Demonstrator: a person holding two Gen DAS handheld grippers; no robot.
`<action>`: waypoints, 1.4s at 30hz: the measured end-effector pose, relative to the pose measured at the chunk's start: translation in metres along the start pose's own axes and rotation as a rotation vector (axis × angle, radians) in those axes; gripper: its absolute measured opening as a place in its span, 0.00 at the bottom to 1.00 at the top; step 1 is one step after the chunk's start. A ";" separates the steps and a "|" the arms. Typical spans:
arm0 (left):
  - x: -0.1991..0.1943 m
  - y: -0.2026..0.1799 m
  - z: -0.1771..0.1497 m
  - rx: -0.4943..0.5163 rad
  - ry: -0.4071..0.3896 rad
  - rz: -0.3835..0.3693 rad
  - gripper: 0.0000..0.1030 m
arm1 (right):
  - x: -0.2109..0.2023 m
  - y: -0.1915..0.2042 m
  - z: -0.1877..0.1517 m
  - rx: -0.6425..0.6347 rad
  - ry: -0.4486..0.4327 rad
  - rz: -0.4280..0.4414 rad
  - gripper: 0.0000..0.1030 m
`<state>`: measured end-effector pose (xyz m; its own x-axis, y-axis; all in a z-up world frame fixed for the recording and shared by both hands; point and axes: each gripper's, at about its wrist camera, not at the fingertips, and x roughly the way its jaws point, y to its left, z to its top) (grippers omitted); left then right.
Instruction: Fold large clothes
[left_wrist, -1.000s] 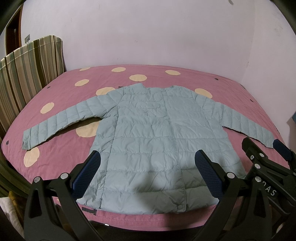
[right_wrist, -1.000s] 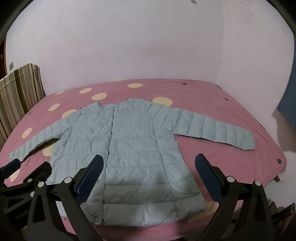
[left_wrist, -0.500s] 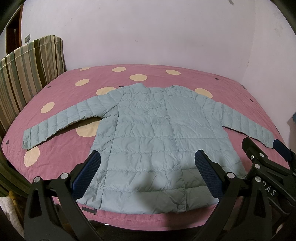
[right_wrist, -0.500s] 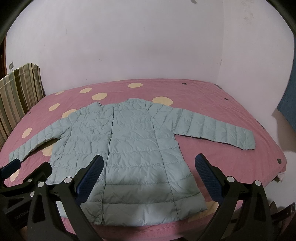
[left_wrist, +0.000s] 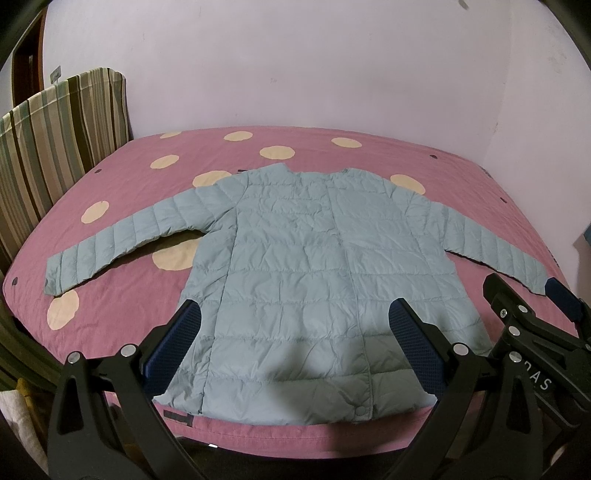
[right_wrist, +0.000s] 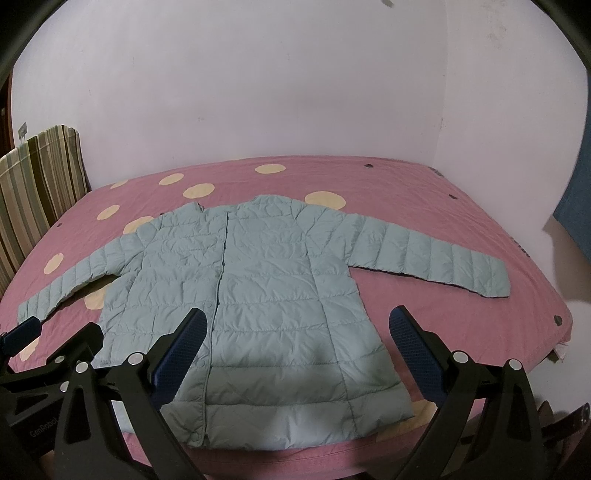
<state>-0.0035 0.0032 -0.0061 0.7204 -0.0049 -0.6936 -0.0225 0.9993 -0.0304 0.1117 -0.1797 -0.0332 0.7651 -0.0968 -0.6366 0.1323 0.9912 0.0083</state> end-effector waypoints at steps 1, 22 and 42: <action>0.000 0.000 -0.001 0.000 0.001 0.000 0.98 | 0.000 0.000 0.000 0.000 0.000 0.000 0.95; 0.028 0.026 -0.002 -0.047 0.037 0.034 0.98 | 0.016 -0.004 0.006 0.058 -0.006 0.020 0.95; 0.163 0.253 -0.026 -0.366 0.235 0.702 0.98 | 0.137 -0.225 -0.004 0.560 0.112 -0.234 0.95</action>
<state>0.0901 0.2546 -0.1455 0.2918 0.5677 -0.7698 -0.6669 0.6977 0.2617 0.1836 -0.4153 -0.1254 0.6090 -0.2662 -0.7471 0.6229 0.7437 0.2427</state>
